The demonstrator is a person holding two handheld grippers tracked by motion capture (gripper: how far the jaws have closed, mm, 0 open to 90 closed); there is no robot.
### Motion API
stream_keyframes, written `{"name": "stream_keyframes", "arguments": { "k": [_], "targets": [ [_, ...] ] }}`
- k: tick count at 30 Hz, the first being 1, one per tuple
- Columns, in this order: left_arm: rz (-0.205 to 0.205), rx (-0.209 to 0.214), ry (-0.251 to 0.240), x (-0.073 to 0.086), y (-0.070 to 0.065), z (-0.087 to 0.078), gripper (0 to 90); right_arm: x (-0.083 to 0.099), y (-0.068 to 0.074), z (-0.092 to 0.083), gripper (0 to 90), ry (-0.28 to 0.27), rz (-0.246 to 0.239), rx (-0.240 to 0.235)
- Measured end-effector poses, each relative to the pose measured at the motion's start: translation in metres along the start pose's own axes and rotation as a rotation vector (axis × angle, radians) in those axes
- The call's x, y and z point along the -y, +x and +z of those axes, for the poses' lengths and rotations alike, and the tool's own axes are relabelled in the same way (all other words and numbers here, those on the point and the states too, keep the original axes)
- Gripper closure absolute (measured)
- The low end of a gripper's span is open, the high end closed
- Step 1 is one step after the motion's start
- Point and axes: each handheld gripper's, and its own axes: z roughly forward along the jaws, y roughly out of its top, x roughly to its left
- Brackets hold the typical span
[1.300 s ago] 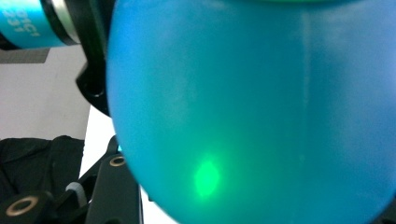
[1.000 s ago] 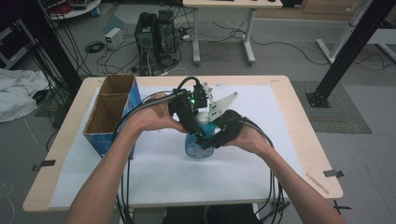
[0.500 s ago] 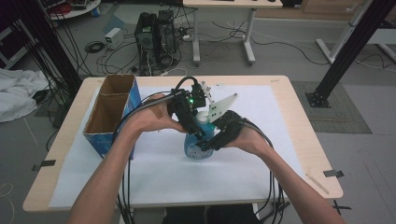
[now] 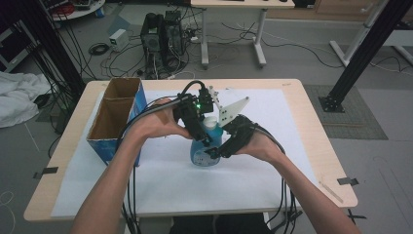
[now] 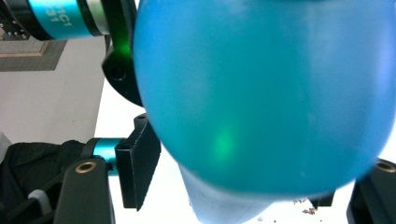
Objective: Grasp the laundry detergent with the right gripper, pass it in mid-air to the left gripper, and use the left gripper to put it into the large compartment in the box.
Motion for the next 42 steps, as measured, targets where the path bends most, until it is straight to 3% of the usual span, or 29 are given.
{"name": "stream_keyframes", "arguments": {
  "k": [5,16,21,22,23,24,25,28,31,35,36,40,42],
  "targets": [
    [-0.006,0.000,-0.002,0.001,0.000,0.000,37.2,0.002,0.000,0.001,23.0,0.015,0.000,0.017],
    [-0.007,-0.009,0.003,0.002,0.000,-0.003,37.2,0.006,0.001,-0.001,19.2,0.035,0.014,0.020],
    [-0.018,-0.016,0.003,0.004,0.001,-0.006,37.2,0.010,0.000,-0.011,19.0,0.058,0.012,0.025],
    [-0.017,-0.018,0.006,0.004,0.001,-0.007,37.2,0.010,0.004,-0.014,16.2,0.069,0.070,0.041],
    [-0.018,-0.021,0.012,0.004,0.001,-0.009,37.2,0.011,0.006,-0.016,12.1,0.088,0.096,0.060],
    [-0.024,-0.026,0.007,0.005,0.001,-0.010,37.2,0.013,0.005,-0.018,12.0,0.104,0.095,0.067],
    [-0.029,-0.028,0.006,0.005,0.002,-0.012,37.2,0.016,0.002,-0.022,12.0,0.086,0.087,0.069],
    [-0.047,-0.037,0.024,0.006,0.003,-0.020,37.2,0.024,0.000,-0.032,12.0,0.129,0.122,0.121],
    [-0.058,-0.053,0.043,0.006,0.004,-0.031,37.2,0.036,-0.002,-0.043,12.0,0.218,0.126,0.192],
    [-0.084,-0.078,0.070,0.005,0.006,-0.051,37.3,0.058,-0.004,-0.058,12.0,0.295,0.189,0.244],
    [-0.093,-0.084,0.075,0.005,0.007,-0.057,37.2,0.069,-0.006,-0.067,12.0,0.318,0.235,0.252],
    [-0.136,-0.106,0.075,0.006,0.011,-0.085,37.3,0.084,-0.008,-0.080,12.0,0.345,0.284,0.280],
    [-0.152,-0.125,0.082,0.006,0.012,-0.100,37.3,0.096,-0.011,-0.090,12.0,0.331,0.285,0.297]
  ]
}}
